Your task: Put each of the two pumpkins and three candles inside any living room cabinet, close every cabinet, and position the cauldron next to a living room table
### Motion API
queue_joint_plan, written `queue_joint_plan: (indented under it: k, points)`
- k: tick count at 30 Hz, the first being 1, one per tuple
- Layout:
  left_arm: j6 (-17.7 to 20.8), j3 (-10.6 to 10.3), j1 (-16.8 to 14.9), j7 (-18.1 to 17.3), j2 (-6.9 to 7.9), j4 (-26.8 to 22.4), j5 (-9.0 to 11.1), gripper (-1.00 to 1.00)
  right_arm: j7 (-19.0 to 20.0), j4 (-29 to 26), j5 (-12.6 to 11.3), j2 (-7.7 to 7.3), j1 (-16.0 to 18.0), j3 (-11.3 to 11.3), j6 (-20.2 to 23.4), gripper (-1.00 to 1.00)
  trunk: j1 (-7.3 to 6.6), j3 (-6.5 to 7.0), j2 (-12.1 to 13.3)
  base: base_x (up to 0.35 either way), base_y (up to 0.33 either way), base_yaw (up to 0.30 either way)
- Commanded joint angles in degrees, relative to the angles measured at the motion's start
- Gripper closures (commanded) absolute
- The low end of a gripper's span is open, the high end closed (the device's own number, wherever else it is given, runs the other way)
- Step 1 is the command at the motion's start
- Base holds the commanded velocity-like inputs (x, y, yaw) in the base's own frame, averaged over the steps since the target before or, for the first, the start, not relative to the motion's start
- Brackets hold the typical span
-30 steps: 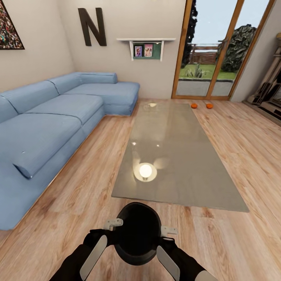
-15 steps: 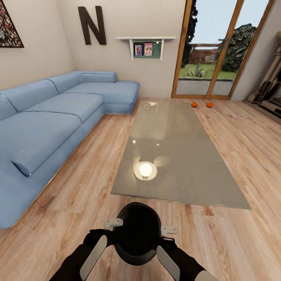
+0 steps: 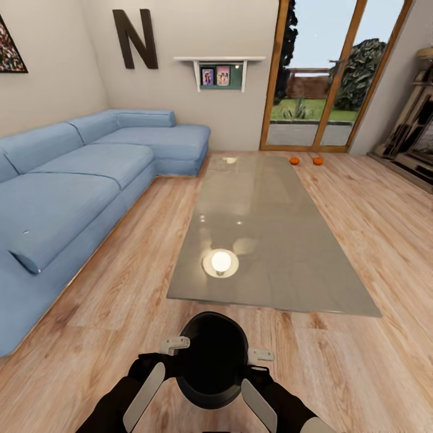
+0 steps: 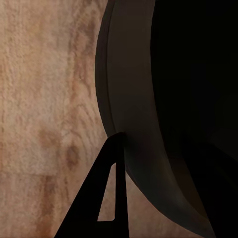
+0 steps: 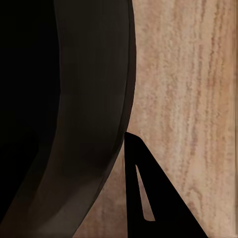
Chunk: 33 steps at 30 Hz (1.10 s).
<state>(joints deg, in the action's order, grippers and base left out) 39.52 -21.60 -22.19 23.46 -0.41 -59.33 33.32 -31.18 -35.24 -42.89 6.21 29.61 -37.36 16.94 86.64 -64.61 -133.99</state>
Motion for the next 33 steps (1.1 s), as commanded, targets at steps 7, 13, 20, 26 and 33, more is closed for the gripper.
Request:
queue_joint_plan:
  k: [7,13,20,26,33]
  points:
    - [-0.24,-0.02,-0.05,0.45,0.06,-0.16,0.82,1.0,2.79,-0.15,-1.08,-0.06,0.12,0.0,-0.13,1.0,-0.02,-0.01,-0.03,0.0,0.0,-0.028]
    - [-0.23,-0.02,-0.05,0.45,0.06,-0.12,0.81,1.0,2.79,-0.14,-1.07,-0.06,0.1,0.0,-0.09,1.0,-0.02,-0.01,-0.03,0.052,0.0,0.0]
    - [-0.24,-0.02,-0.05,0.45,0.06,-0.07,0.86,1.0,2.79,-0.13,-1.09,-0.05,0.13,0.0,-0.11,1.0,-0.02,-0.01,-0.03,0.048,0.0,0.0]
    - [-0.24,-0.02,-0.05,0.45,0.06,-0.02,0.93,1.0,2.79,-0.11,-1.06,-0.05,0.11,0.0,-0.13,1.0,-0.02,-0.01,-0.03,0.064,0.0,0.0]
    - [-0.24,-0.02,-0.05,0.45,0.06,-0.24,0.95,1.0,2.79,-0.12,-1.08,-0.06,0.11,0.0,-0.1,1.0,-0.02,-0.01,-0.03,0.028,0.0,0.0]
